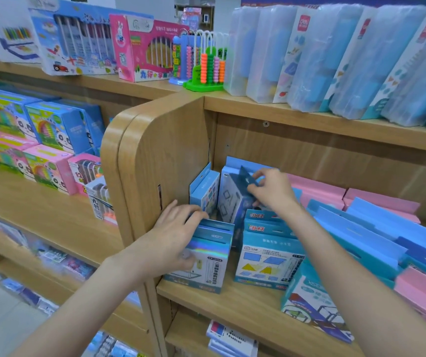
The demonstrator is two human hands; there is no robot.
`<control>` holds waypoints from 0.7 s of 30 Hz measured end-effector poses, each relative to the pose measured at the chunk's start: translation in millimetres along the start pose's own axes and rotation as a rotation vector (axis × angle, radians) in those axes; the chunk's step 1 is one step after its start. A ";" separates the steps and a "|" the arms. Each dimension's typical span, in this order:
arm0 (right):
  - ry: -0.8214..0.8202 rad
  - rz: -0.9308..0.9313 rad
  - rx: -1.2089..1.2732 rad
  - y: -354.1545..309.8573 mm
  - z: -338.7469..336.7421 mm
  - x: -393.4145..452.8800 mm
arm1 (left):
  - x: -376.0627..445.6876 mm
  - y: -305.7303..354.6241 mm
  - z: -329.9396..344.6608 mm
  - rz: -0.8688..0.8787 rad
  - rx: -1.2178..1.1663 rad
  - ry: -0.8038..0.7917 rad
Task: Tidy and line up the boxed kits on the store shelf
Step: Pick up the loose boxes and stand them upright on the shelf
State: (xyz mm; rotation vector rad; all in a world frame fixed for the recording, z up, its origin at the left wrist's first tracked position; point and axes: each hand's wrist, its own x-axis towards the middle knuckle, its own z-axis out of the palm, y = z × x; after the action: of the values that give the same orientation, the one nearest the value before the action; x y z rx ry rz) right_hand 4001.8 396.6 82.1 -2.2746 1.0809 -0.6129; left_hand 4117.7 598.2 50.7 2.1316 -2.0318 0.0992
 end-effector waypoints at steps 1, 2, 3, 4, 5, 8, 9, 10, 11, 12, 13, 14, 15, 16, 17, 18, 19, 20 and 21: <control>0.044 0.015 0.069 -0.4 -4.9 1.1 | 0.9 -0.1 -0.1 -0.001 0.009 -0.005; 0.086 0.014 0.117 -1.7 -11.0 1.7 | 1.8 -0.1 -0.2 -0.005 0.015 -0.010; 0.123 0.000 0.156 -4.0 -18.4 1.3 | 2.6 -0.4 0.4 -0.008 0.013 -0.010; 0.150 -0.020 0.188 -7.5 -26.3 -0.2 | 2.9 -0.6 1.1 -0.009 0.008 -0.008; 0.168 -0.042 0.209 -10.7 -34.0 -2.2 | 2.8 -0.8 1.5 -0.009 0.006 -0.006; 0.220 -0.106 0.238 -18.9 -51.9 -9.3 | 0.8 -1.8 0.9 0.009 0.005 -0.010; 0.239 -0.132 0.248 -20.8 -56.7 -11.5 | 0.2 -2.6 1.4 0.013 0.013 -0.012; 0.251 -0.163 0.256 -22.7 -61.2 -13.7 | -0.5 -3.1 1.7 0.018 0.028 -0.010; 0.257 -0.194 0.255 -23.9 -65.3 -15.7 | -1.7 -3.7 3.0 0.023 0.042 0.002; 0.254 -0.216 0.246 -24.8 -68.8 -18.3 | -2.7 -3.6 4.0 0.030 0.047 0.030; 0.247 -0.227 0.237 -24.2 -71.2 -20.5 | -4.1 -3.8 5.8 0.046 0.060 0.067; 0.236 -0.235 0.229 -23.2 -72.8 -23.1 | -5.4 -4.0 7.5 0.060 0.101 0.084; 0.222 -0.244 0.222 -21.3 -73.0 -25.3 | -6.2 -4.5 9.1 0.062 0.154 0.087; 0.204 -0.254 0.214 -19.0 -71.7 -27.3 | -7.6 -5.6 11.4 0.061 0.190 0.104; 0.187 -0.265 0.204 -15.9 -69.7 -28.4 | -9.0 -6.2 12.7 0.059 0.198 0.121; 0.169 -0.278 0.193 -13.6 -67.0 -29.7 | -10.9 -6.5 13.3 0.064 0.192 0.136; 0.153 -0.289 0.185 -11.6 -63.4 -30.3 | -13.3 -6.0 12.9 0.068 0.186 0.148; 0.135 -0.301 0.181 -10.9 -59.6 -31.1 | -15.7 -5.2 12.3 0.070 0.190 0.162; 0.118 -0.318 0.178 -10.8 -55.6 -31.3 | -17.8 -4.2 11.9 0.068 0.202 0.169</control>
State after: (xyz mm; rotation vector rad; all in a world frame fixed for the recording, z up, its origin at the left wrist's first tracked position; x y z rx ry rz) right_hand 3956.3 412.1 125.4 -2.2917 0.6867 -0.9415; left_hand 4119.8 613.6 35.5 2.0840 -2.0713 0.4977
